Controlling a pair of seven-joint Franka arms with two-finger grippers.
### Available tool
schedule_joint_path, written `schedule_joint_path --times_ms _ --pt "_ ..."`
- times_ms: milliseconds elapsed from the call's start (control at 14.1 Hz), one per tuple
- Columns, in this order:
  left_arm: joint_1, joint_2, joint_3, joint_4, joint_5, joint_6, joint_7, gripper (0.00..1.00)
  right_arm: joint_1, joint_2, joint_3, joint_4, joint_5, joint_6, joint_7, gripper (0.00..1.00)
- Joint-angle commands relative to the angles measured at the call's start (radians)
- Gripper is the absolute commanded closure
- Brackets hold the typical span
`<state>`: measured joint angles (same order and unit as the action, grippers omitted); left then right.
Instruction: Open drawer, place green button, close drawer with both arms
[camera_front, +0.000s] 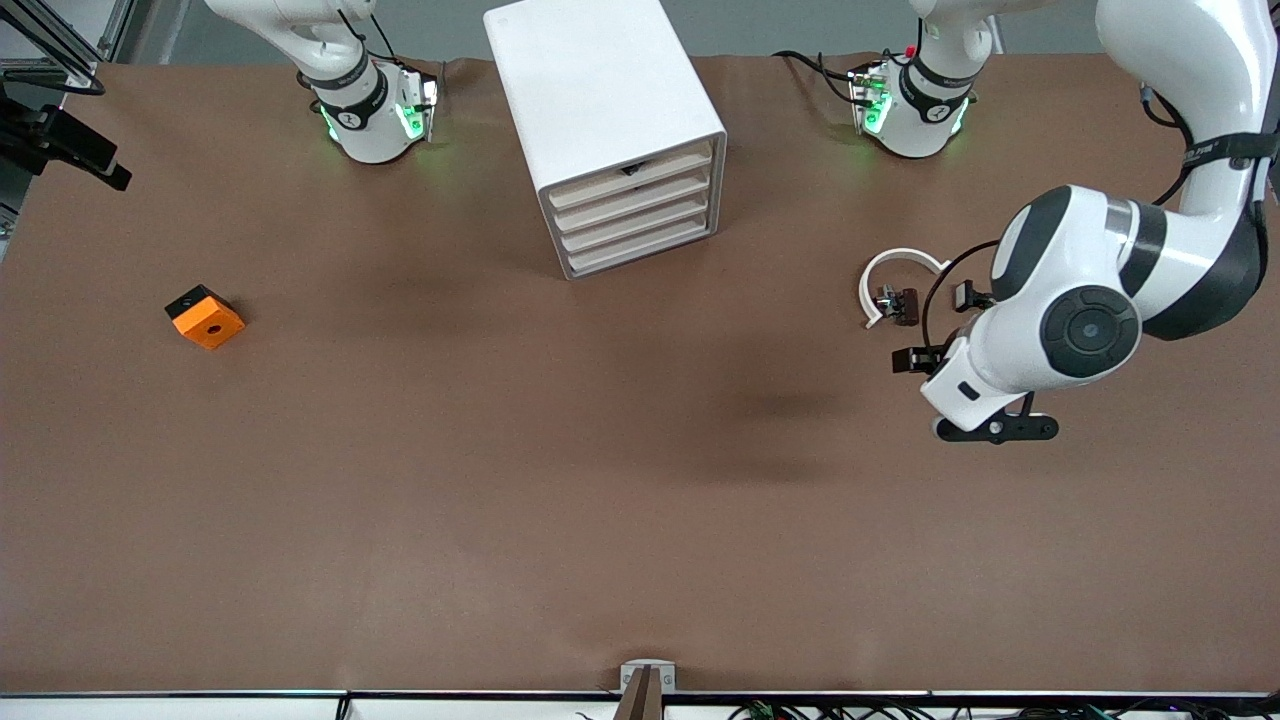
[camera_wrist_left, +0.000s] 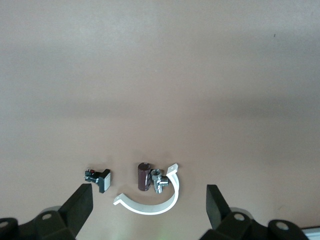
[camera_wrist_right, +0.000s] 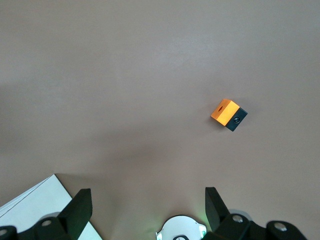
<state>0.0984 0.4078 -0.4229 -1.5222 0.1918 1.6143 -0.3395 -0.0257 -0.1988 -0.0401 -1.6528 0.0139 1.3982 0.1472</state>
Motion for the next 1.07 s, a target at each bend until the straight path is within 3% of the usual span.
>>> schedule_joint_path --times_ms 0,142,426,994 --pt "-0.121 -0.104 0.184 -0.062 -0.073 -0.005 0.103 0.0 -0.013 -0.03 0.005 -0.027 0.029 -0.002 -0.049 0.0" --pt "-0.17 -0.153 0.275 -0.099 -0.106 -0.005 0.158 0.0 -0.011 -0.028 0.005 -0.024 0.034 -0.007 -0.054 0.0" --pt "-0.189 -0.248 0.348 -0.156 -0.146 -0.005 0.227 0.0 -0.011 -0.024 0.003 0.042 0.029 -0.007 -0.114 0.0" --pt "-0.169 -0.539 0.372 -0.239 -0.149 -0.017 0.232 0.0 0.006 -0.011 0.003 0.053 0.021 -0.008 -0.167 0.0"
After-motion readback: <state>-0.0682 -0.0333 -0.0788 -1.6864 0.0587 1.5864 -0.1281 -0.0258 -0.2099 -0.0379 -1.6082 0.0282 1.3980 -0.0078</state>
